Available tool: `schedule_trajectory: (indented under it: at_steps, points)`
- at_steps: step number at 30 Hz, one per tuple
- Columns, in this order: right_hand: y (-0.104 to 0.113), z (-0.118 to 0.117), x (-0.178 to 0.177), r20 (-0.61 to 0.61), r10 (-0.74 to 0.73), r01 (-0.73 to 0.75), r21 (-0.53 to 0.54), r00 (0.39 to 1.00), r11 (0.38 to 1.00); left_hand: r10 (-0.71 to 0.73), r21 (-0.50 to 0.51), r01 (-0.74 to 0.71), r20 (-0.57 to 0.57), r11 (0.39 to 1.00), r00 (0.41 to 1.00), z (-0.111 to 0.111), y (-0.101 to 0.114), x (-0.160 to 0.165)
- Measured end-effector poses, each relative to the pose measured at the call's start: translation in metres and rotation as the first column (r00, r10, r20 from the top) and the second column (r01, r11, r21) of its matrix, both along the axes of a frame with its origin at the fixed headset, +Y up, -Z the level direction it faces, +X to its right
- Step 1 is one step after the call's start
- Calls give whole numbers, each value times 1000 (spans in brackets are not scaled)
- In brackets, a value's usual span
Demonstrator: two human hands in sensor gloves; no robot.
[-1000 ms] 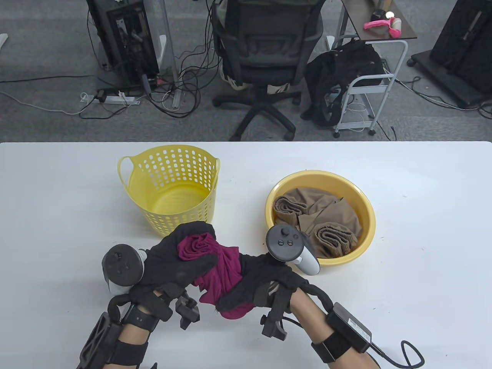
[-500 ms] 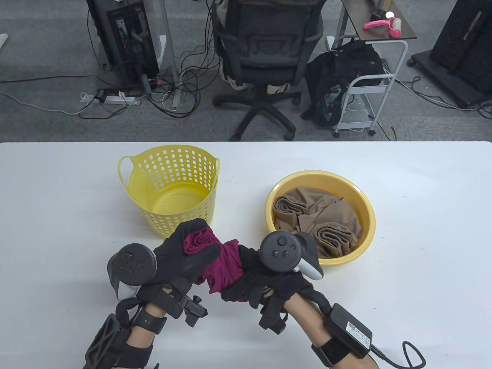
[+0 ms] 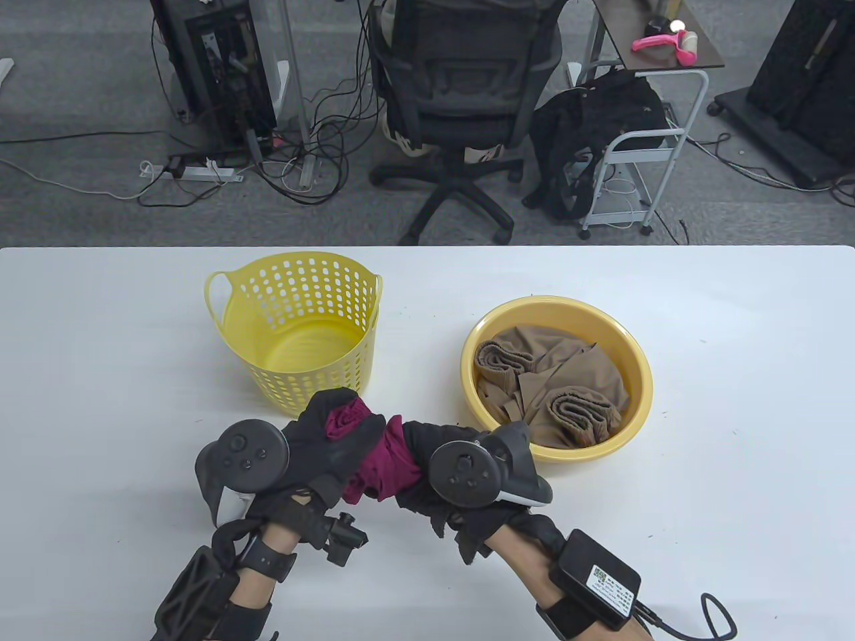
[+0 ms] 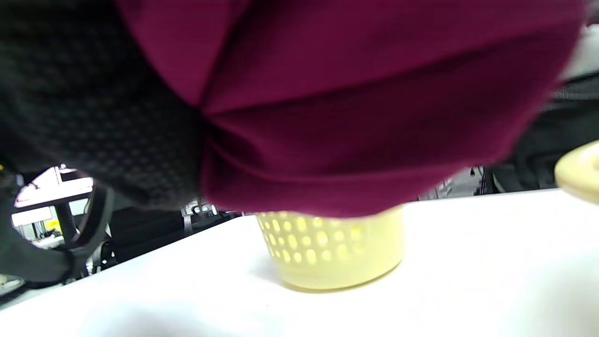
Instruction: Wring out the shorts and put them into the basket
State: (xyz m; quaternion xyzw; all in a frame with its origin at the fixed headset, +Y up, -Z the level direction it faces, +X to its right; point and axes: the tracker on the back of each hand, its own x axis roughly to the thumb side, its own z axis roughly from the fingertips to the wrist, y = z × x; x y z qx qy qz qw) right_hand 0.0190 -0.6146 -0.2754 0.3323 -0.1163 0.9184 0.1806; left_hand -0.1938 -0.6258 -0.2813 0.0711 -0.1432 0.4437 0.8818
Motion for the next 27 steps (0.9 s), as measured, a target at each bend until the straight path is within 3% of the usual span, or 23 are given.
schedule_trajectory:
  at_steps: [8,16,24,27]
  points:
    - [2,12,-9,-1,81,-79,224,997,971,13,-72,-15,-24,997,1000,-2,-3,-4]
    - [6,25,-19,21,226,-211,448,974,869,47,-159,-51,-30,986,998,-5,-9,-8]
    - [3,30,-25,56,307,-288,541,950,790,69,-238,-74,-27,968,997,-7,-16,-10]
    - [4,30,-25,56,302,-284,534,952,797,66,-245,-71,-25,967,997,-7,-16,-10]
